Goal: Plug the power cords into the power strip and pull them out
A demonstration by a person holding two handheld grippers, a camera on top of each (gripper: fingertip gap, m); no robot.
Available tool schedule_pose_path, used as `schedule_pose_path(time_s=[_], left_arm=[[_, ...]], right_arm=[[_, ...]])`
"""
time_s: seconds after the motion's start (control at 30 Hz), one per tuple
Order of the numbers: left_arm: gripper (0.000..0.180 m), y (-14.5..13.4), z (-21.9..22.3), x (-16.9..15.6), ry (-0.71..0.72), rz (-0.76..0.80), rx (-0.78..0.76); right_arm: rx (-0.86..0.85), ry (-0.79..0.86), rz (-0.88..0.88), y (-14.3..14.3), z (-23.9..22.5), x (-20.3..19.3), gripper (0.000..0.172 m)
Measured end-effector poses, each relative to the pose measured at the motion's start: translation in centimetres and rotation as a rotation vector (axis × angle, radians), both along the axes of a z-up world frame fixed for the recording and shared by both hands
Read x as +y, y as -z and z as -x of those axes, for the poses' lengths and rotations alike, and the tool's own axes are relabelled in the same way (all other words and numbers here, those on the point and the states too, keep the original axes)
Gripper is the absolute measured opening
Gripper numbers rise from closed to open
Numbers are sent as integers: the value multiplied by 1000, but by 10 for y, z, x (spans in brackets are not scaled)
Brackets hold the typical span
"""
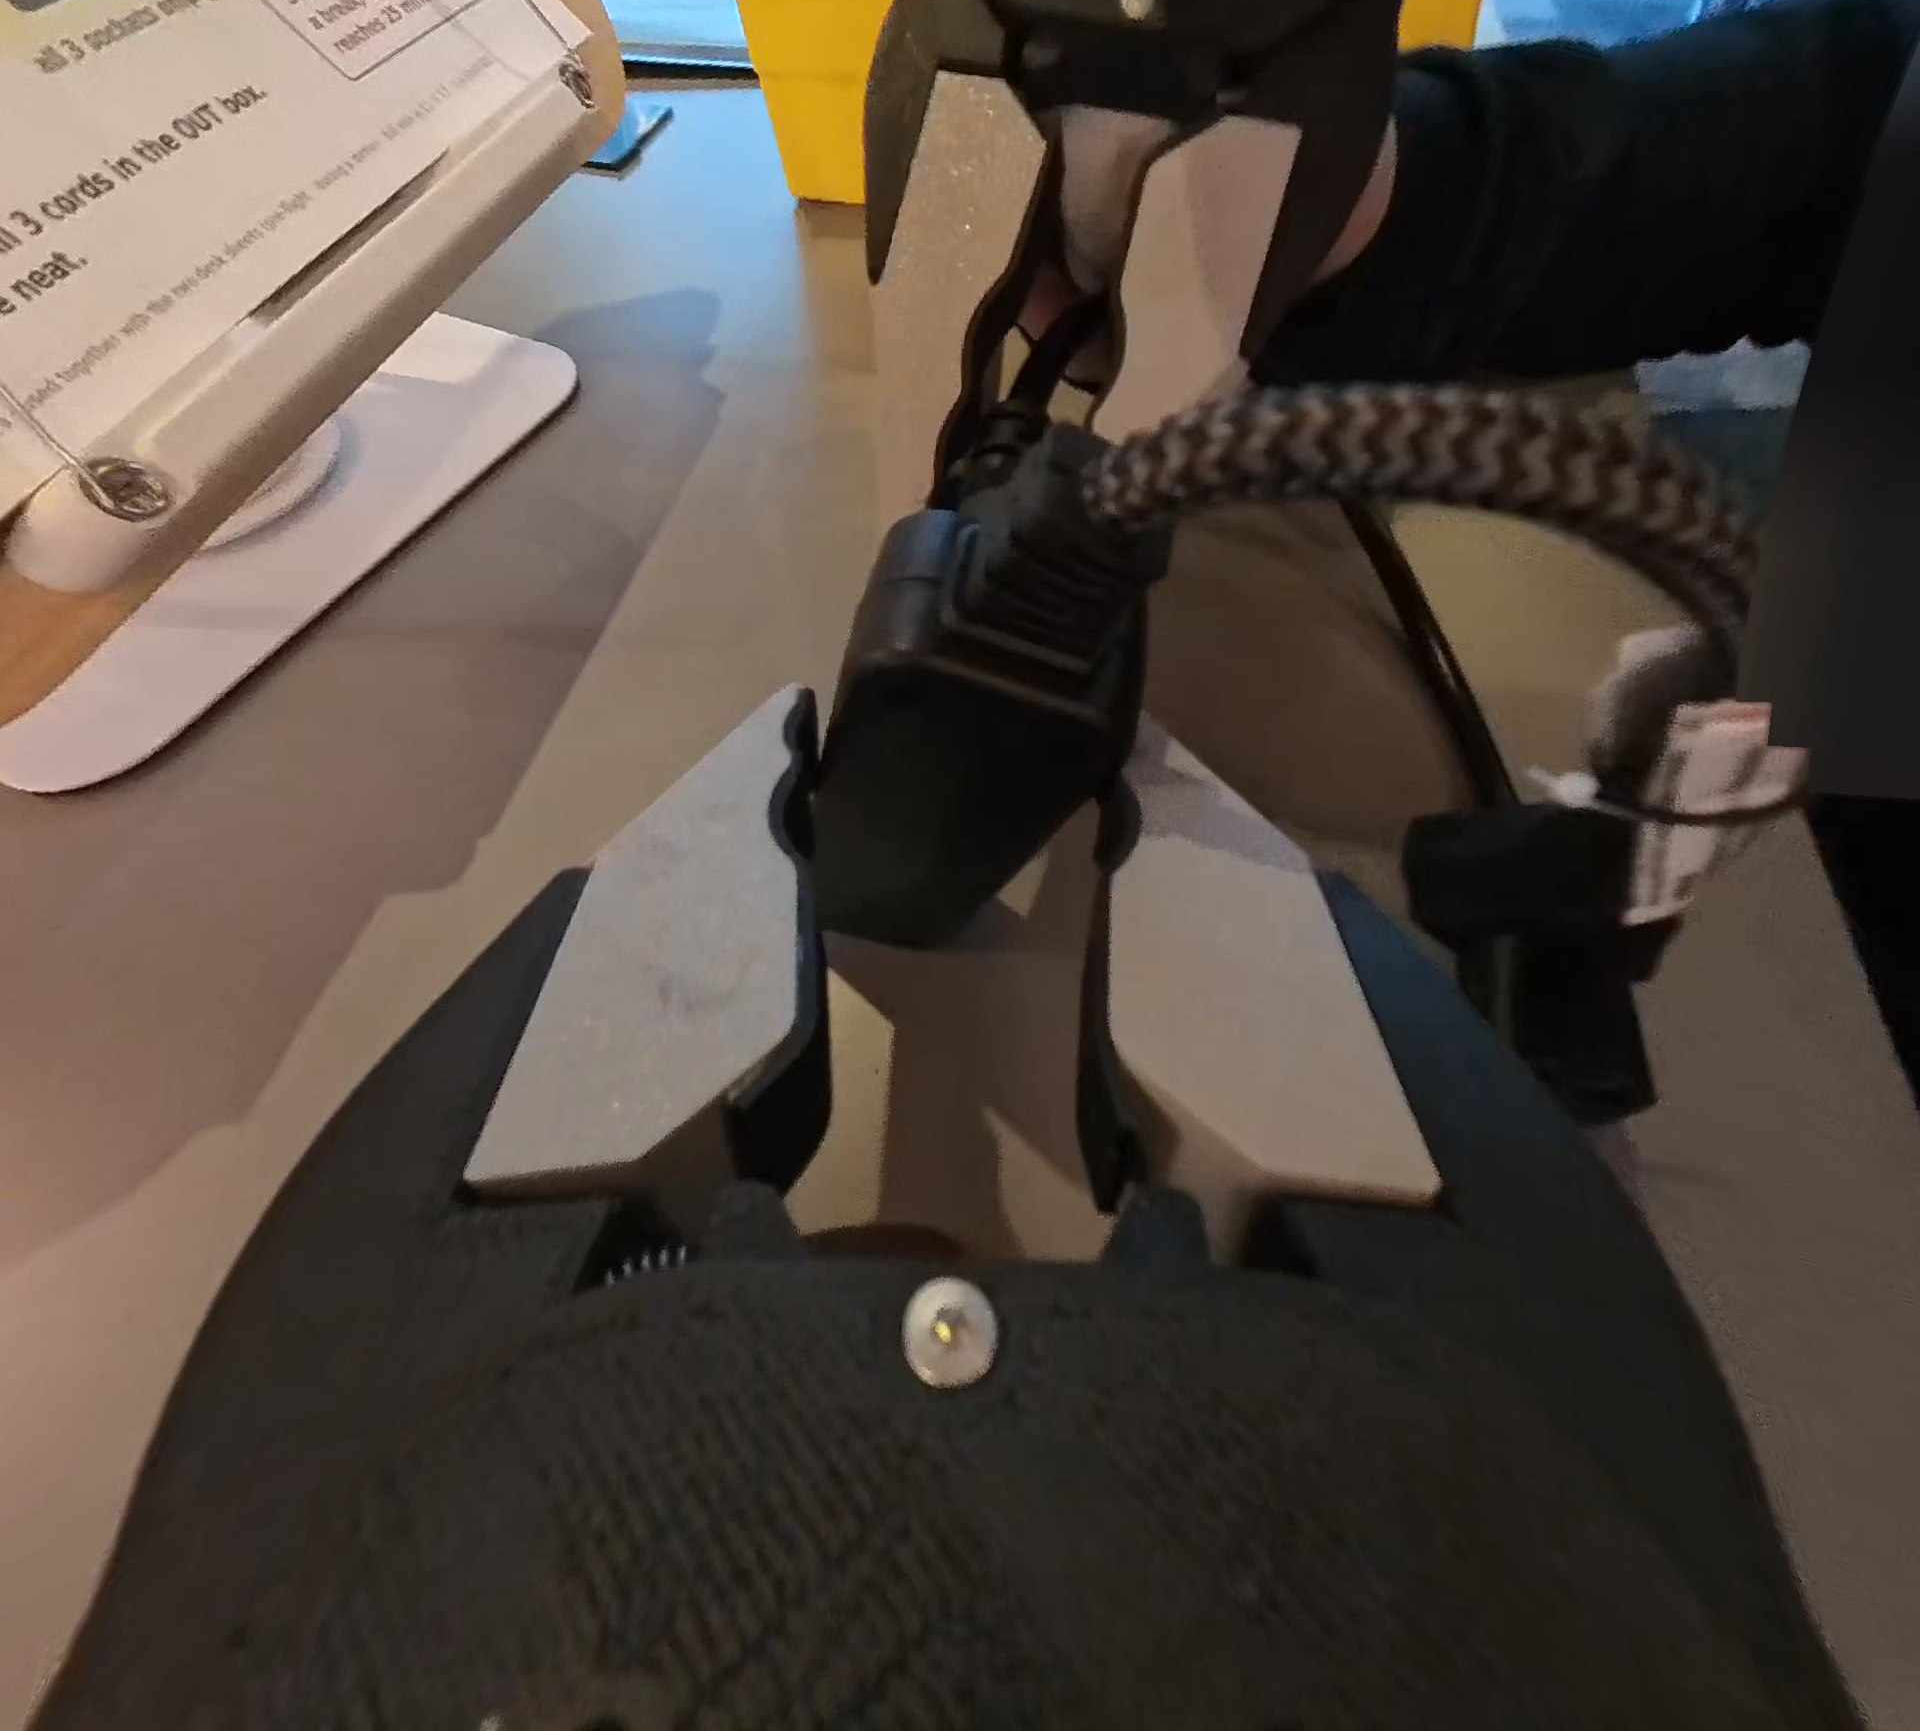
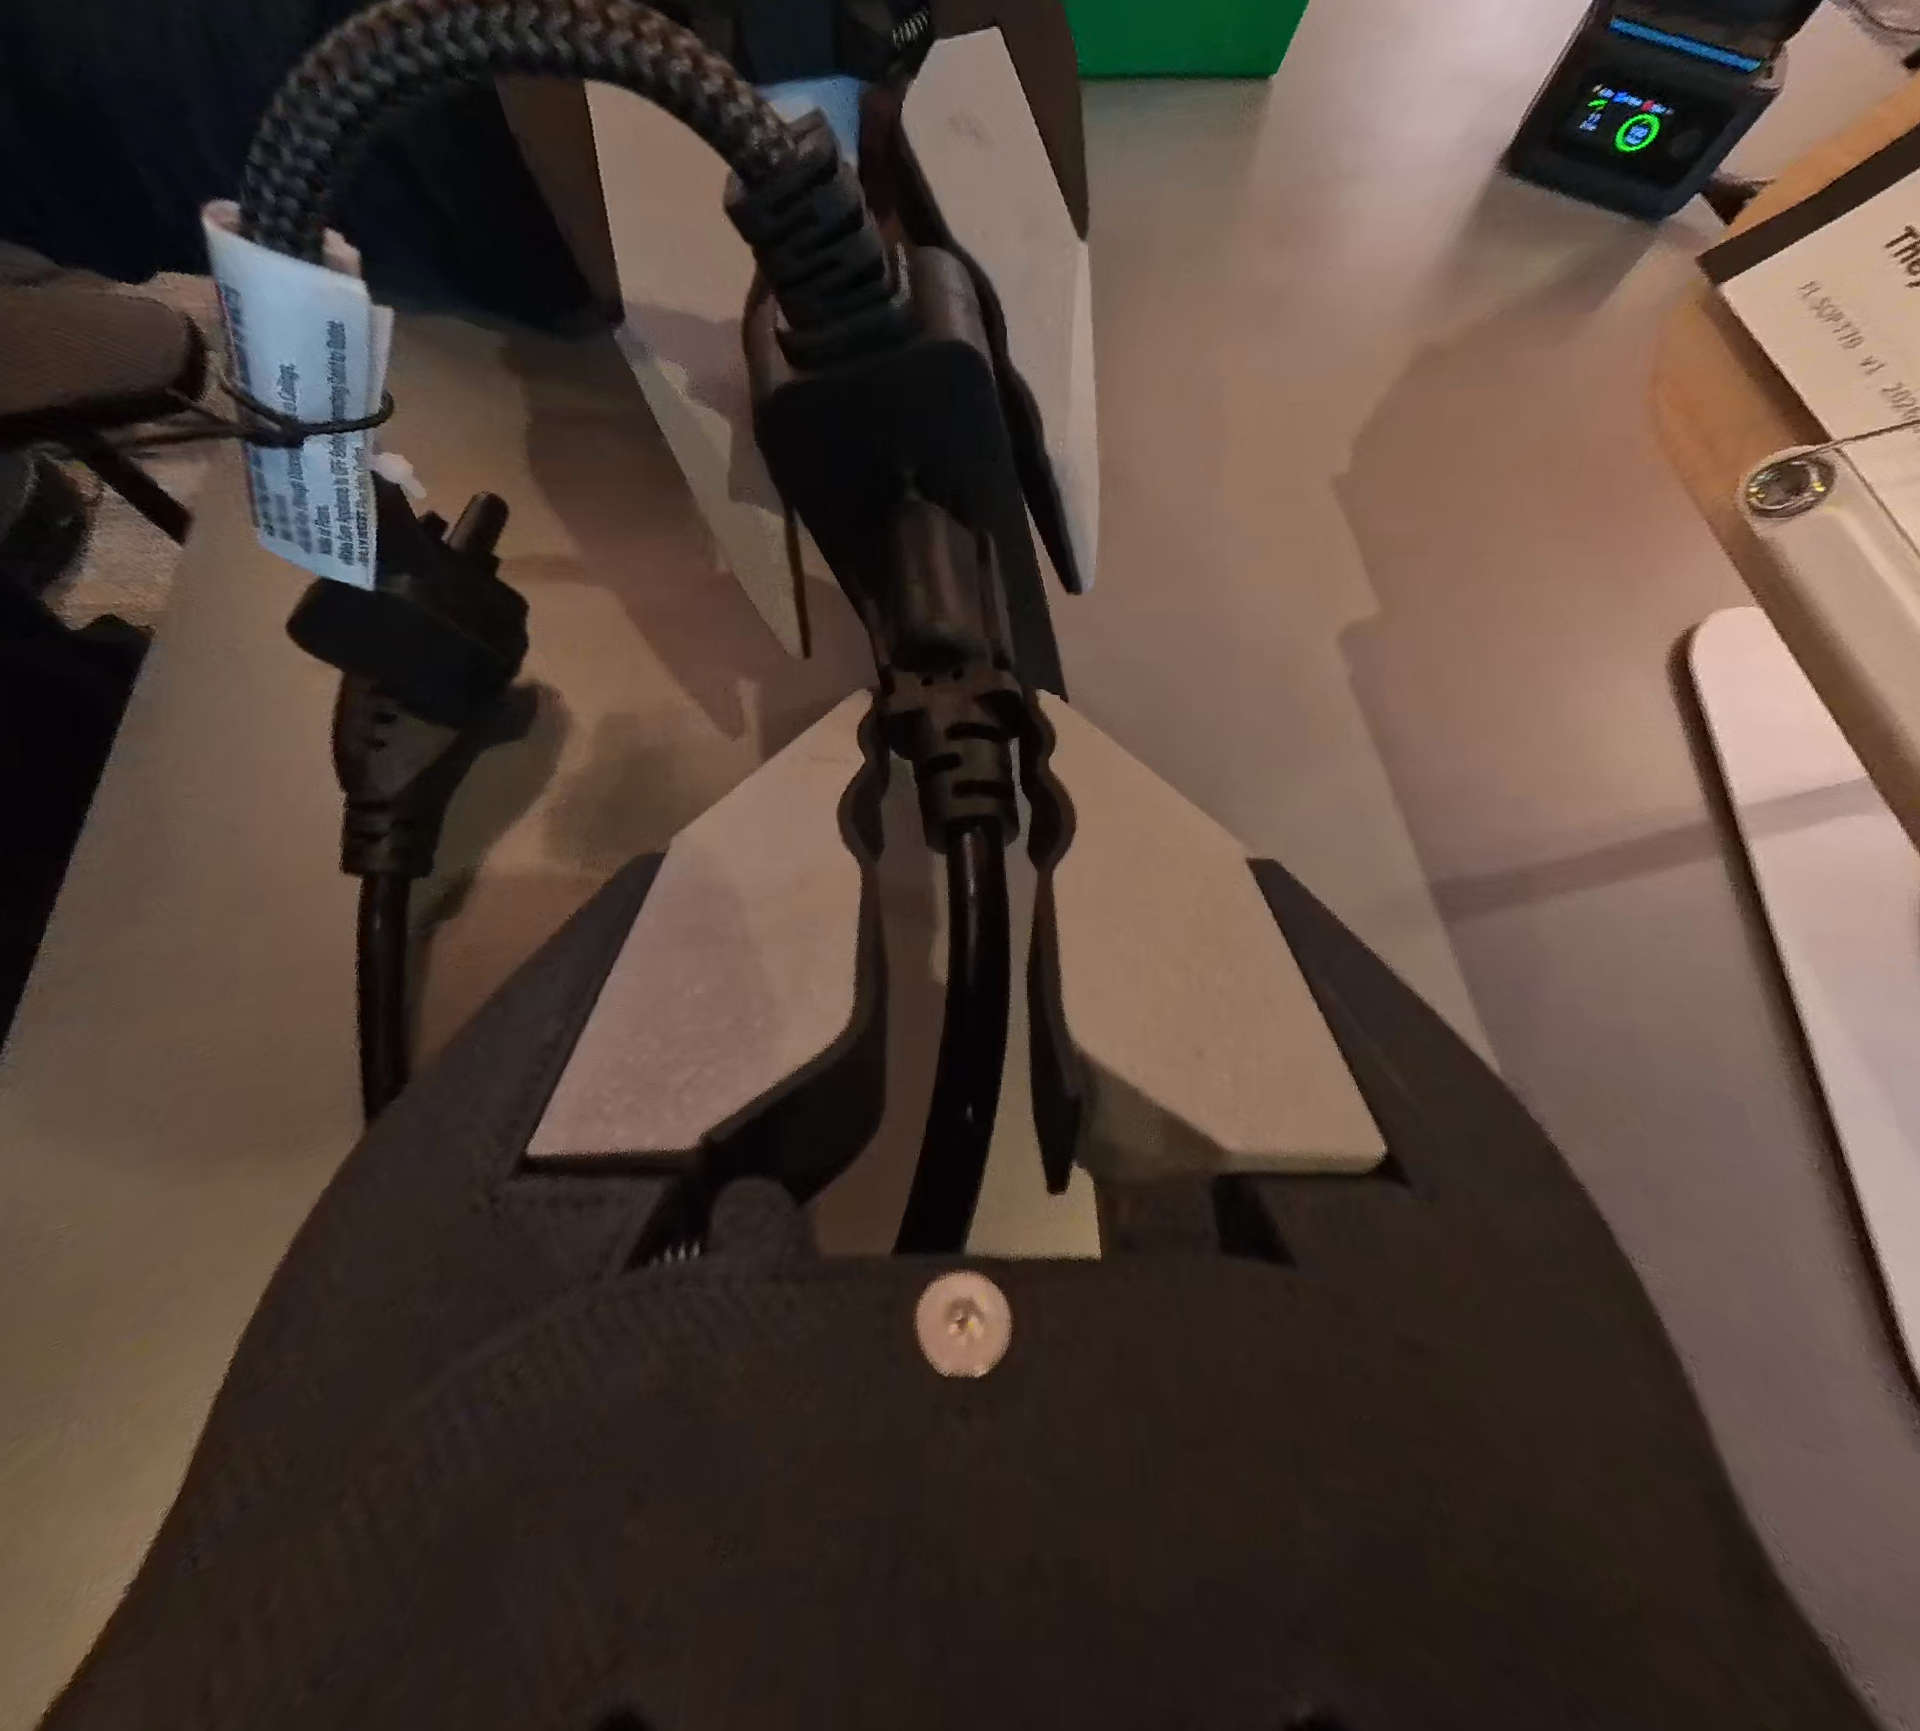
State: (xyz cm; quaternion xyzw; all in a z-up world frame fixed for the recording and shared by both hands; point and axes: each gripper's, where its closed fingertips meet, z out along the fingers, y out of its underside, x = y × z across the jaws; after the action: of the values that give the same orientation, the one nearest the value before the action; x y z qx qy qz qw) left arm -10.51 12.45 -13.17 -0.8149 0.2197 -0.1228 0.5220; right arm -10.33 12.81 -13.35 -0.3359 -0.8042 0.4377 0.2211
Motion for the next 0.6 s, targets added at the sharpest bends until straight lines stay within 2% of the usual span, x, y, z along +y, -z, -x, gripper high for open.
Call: schedule_pose_path(time_s=[0.2, 0.33, 0.6], left_arm=[[45, 2, 1, -1, -6, -21, 98], [44, -1, 3, -1, -15, -31, 84], [44, -8, 3, 1, -16, -97, 32]], right_arm=[[-40, -24, 62, 1, -3, -2, 21], [-31, -17, 59, 0, -2, -2, 21], [-15, -41, 165, -12, -4, -5, 22]])
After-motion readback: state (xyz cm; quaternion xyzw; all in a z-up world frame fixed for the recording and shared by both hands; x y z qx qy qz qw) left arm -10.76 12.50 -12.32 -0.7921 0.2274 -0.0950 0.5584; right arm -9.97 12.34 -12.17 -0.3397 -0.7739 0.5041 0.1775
